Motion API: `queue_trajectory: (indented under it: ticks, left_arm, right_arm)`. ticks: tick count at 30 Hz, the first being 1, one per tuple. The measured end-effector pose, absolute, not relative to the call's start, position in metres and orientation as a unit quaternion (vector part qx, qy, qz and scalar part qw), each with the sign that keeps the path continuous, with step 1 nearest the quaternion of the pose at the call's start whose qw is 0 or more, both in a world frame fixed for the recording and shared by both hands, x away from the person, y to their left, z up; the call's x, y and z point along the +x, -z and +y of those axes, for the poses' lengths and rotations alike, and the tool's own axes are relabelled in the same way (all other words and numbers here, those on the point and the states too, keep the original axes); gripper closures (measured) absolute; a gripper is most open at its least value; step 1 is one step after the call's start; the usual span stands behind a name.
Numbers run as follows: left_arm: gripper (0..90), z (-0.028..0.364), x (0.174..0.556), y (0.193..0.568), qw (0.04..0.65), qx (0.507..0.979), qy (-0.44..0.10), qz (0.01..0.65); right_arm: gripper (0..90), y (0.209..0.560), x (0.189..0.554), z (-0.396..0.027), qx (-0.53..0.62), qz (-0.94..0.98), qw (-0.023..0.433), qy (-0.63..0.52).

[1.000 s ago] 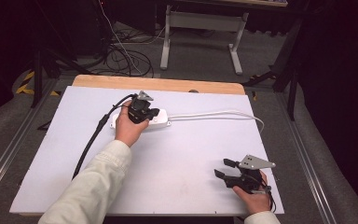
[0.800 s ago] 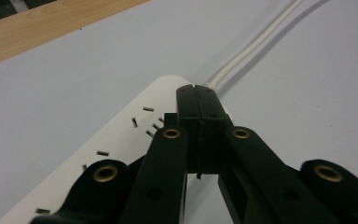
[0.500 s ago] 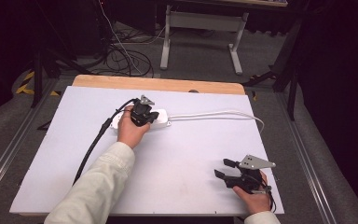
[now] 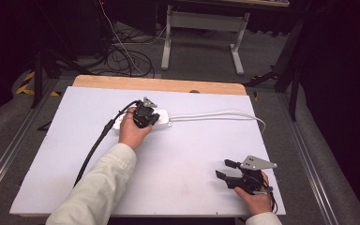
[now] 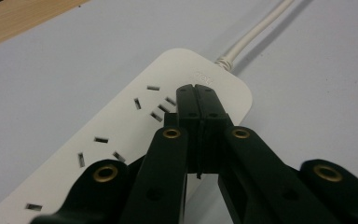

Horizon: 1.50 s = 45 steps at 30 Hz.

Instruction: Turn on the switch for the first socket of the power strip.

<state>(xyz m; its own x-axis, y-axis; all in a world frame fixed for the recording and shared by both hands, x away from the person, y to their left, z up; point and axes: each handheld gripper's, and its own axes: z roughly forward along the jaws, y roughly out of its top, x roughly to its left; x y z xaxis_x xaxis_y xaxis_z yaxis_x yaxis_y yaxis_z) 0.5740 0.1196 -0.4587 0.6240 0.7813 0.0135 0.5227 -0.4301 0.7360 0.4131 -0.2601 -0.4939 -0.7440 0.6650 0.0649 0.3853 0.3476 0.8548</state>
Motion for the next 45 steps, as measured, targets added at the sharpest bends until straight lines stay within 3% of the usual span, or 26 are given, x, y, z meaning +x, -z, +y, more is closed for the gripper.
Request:
queue_trajectory:
  ticks: [17, 45]
  left_arm:
    - [90.0, 0.117, 0.569, 0.461, 0.345, 0.827, -0.209, 0.392]
    - [90.0, 0.112, 0.565, 0.466, 0.368, 0.818, -0.207, 0.391]
  right_arm:
    - [39.7, 0.494, 0.413, -0.260, 0.325, 0.808, 0.148, -0.469]
    - [39.6, 0.494, 0.413, -0.260, 0.324, 0.808, 0.145, -0.470]
